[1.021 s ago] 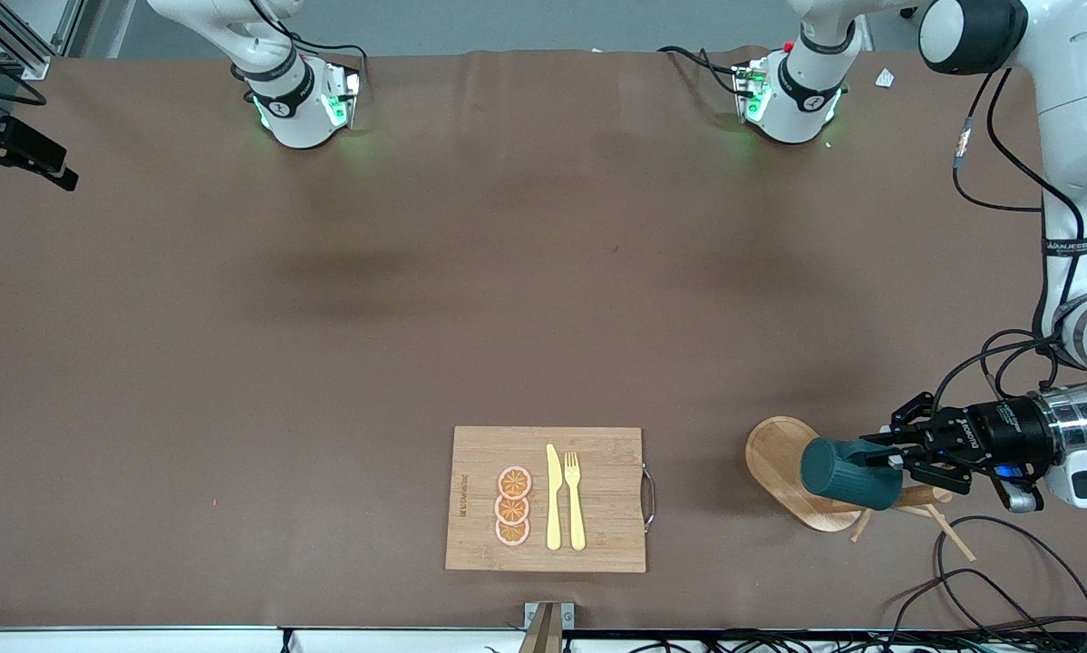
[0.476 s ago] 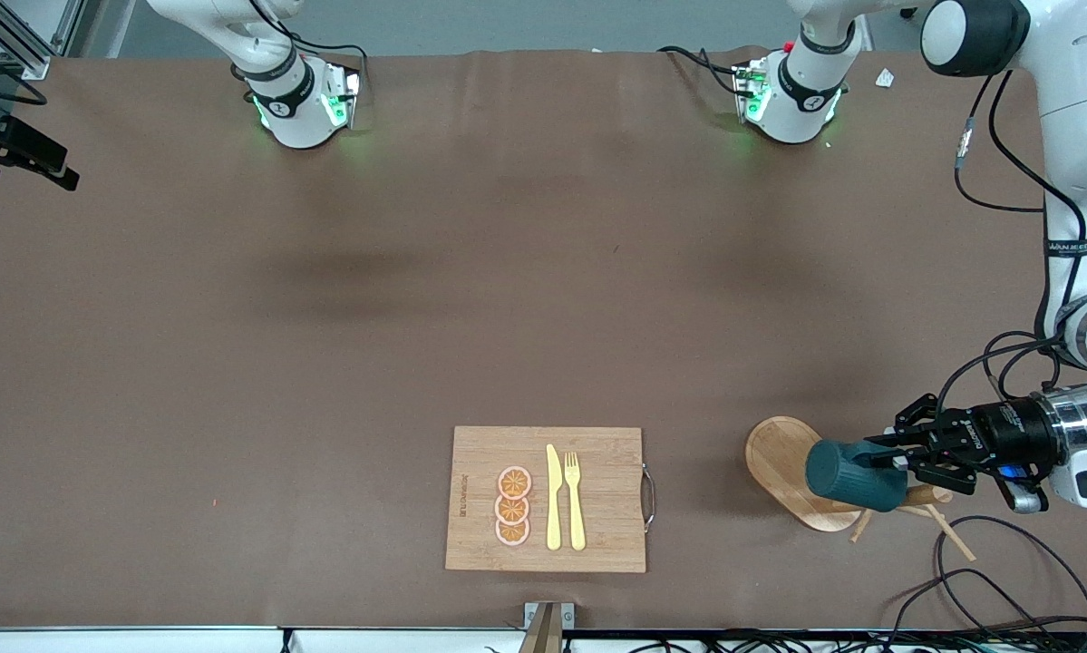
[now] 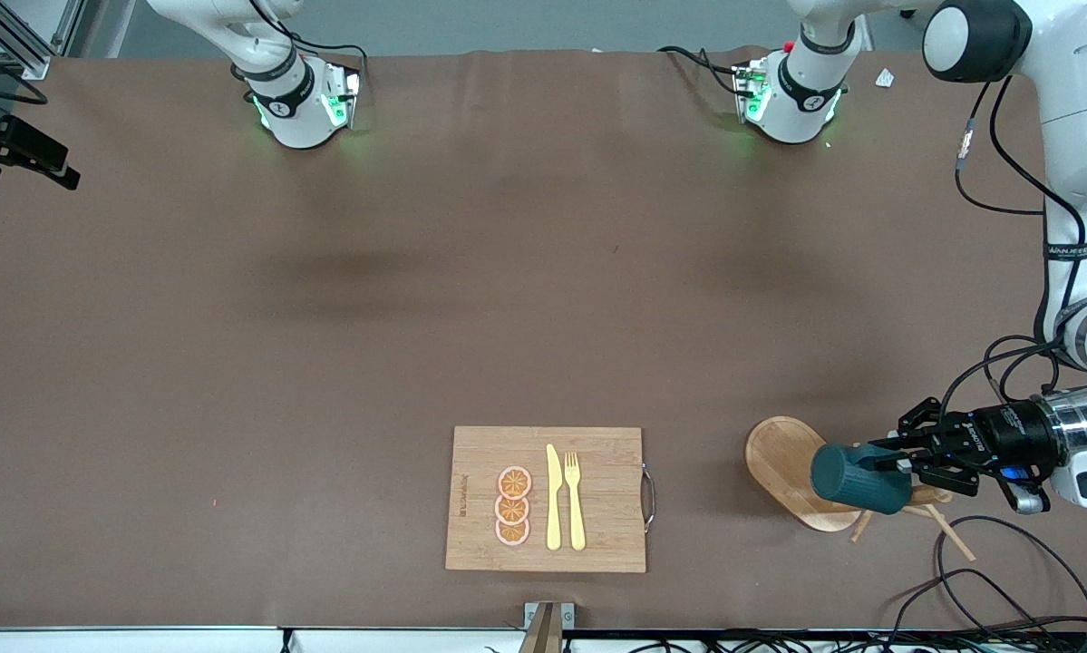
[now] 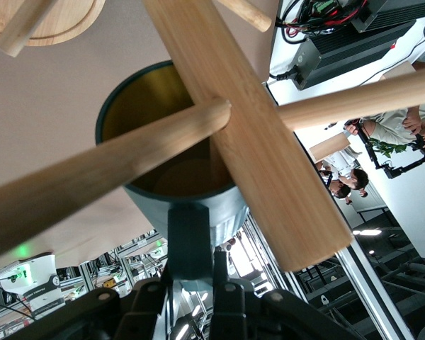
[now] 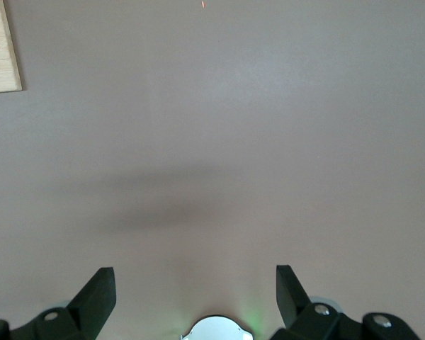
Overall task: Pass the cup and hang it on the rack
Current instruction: 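Hook the mug handle onto a rack peg with the left gripper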
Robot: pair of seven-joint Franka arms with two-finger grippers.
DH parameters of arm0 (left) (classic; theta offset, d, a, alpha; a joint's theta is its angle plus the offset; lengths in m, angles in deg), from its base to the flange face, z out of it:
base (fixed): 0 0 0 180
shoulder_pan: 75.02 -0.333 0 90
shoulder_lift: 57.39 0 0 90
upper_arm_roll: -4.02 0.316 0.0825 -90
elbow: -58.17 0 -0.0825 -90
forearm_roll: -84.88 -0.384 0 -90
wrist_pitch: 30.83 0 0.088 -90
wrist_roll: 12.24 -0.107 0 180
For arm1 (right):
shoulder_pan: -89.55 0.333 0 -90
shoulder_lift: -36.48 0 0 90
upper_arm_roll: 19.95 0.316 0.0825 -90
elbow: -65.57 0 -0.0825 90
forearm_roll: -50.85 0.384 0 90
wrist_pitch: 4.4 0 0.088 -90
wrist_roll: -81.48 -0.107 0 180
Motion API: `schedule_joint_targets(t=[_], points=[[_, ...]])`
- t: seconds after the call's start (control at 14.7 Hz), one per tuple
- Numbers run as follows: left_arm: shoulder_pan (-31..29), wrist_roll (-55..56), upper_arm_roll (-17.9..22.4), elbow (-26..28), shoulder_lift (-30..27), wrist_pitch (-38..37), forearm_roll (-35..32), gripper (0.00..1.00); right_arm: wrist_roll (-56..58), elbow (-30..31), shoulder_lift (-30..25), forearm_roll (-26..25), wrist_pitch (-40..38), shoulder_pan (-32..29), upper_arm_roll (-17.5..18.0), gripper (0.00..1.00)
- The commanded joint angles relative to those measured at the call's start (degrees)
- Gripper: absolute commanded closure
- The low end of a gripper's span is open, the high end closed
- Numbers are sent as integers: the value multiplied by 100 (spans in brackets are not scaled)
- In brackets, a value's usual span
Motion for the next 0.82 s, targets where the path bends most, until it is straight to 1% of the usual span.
schedule_joint_targets(t=[0.0,0.14,0.2,0.34,0.48,0.54,0.61,0.75], points=[[-7,-163,2,-43,31,-1,143,99,-26,51,-111,65,-34,26,-10,0],[-7,-172,2,-43,66,8,143,96,-17,51,-111,65,-34,26,-10,0],[-7,-172,2,-43,75,8,143,92,-26,51,-111,65,-34,26,-10,0],[-15,-181,2,-43,110,8,143,90,-26,51,-111,65,-34,26,-10,0],[-15,-172,2,-43,110,8,143,82,-17,51,-111,65,-34,26,-10,0],[-15,-172,2,-43,110,8,151,73,-26,51,-111,65,-34,26,-10,0],[-15,-163,2,-51,92,8,143,59,-26,51,-111,65,-34,26,-10,0],[-15,-233,2,-52,49,8,134,0,-26,51,-102,65,-34,26,-10,0]])
